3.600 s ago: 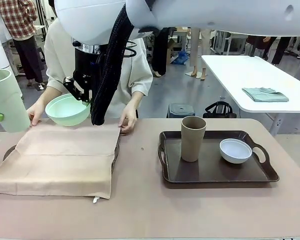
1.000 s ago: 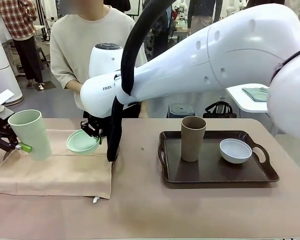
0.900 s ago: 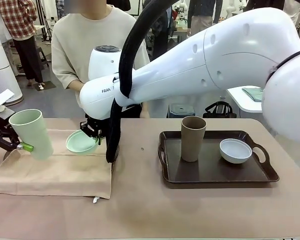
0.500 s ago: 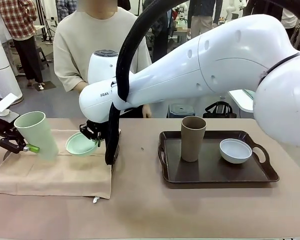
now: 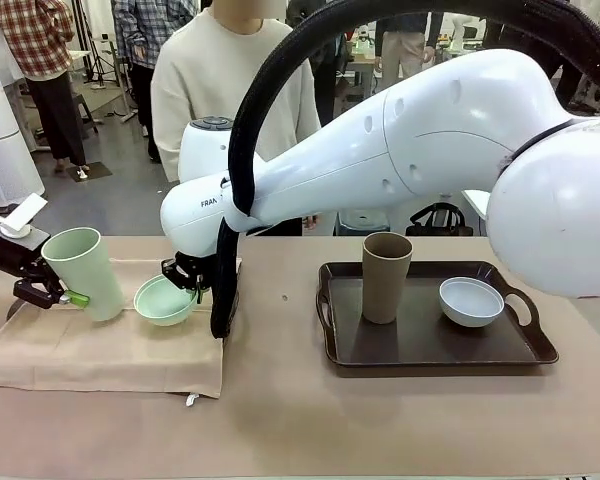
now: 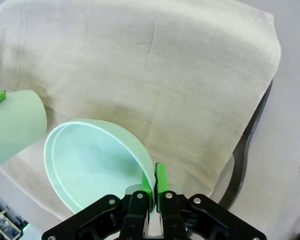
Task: Set up a tray with a mat and arrange the tableware.
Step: Place the Picnic Bowl and Reusable plastic cup back onto the Handle tray in front of the human's position.
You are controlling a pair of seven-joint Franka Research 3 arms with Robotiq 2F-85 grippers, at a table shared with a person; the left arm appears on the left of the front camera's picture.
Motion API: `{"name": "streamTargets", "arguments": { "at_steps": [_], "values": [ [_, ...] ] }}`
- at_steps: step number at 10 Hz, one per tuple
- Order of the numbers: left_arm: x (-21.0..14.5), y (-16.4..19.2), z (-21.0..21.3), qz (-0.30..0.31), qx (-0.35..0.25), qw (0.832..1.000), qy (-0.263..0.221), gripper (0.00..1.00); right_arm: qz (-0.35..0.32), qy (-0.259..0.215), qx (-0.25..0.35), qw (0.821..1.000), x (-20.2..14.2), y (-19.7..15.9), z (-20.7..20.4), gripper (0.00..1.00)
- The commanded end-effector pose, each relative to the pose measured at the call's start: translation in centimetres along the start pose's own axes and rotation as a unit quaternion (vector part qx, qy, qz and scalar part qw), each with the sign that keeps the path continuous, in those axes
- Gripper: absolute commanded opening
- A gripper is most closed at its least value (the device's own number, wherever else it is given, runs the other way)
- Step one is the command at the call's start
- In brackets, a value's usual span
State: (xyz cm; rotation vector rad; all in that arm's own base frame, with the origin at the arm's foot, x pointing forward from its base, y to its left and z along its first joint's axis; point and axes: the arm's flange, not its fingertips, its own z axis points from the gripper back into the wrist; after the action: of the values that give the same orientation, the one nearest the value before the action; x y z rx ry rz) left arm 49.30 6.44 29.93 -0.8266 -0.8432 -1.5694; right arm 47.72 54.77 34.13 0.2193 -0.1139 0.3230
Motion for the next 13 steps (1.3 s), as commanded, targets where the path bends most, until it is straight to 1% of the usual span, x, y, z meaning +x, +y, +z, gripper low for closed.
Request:
{"name": "streamTargets", "arguments": {
  "at_steps": [1, 5, 6, 7, 8, 9, 10, 12, 13],
  "values": [
    [-0.3, 0.9, -0.4, 0.014, 0.003, 1.0, 0.014, 0.84, 0.006, 0.005, 0.013, 1.0, 0.5, -0.1, -0.6, 0.05],
    [-0.7, 1.2, -0.9, 0.027, -0.004, 0.999, 0.025, 0.84, 0.012, 0.007, 0.017, 1.0, 0.5, -0.3, -1.1, 0.05],
    [-0.6, 1.2, -1.0, 0.03, -0.003, 0.999, 0.027, 1.0, 0.014, 0.014, 0.021, 1.0, 0.5, -0.3, -1.3, 0.43],
    [-0.6, 1.1, -0.8, 0.03, -0.005, 0.999, 0.03, 1.0, 0.012, 0.014, 0.02, 1.0, 0.5, -0.2, -1.1, 0.64],
    [-0.5, 1.0, -0.6, 0.035, -0.004, 0.999, 0.03, 1.0, 0.008, 0.013, 0.017, 1.0, 0.5, -0.2, -0.6, 1.0],
    [-0.5, 0.9, -0.4, 0.043, -0.002, 0.998, 0.034, 1.0, 0.008, 0.009, 0.02, 1.0, 0.4, -0.2, 0.1, 0.84],
    [-0.4, 0.8, 0.1, 0.054, 0.0, 0.998, 0.038, 1.0, 0.009, 0.003, 0.023, 1.0, 0.1, -0.1, 1.0, 1.0],
    [-0.2, 0.5, 1.1, 0.089, -0.006, 0.994, 0.056, 1.0, 0.014, -0.01, 0.031, 0.999, -0.7, -0.1, 3.3, 1.0],
    [0.2, 0.0, 1.7, 0.099, -0.015, 0.993, 0.066, 1.0, 0.02, -0.016, 0.041, 0.999, -1.1, -0.2, 4.5, 0.68]
  ]
}}
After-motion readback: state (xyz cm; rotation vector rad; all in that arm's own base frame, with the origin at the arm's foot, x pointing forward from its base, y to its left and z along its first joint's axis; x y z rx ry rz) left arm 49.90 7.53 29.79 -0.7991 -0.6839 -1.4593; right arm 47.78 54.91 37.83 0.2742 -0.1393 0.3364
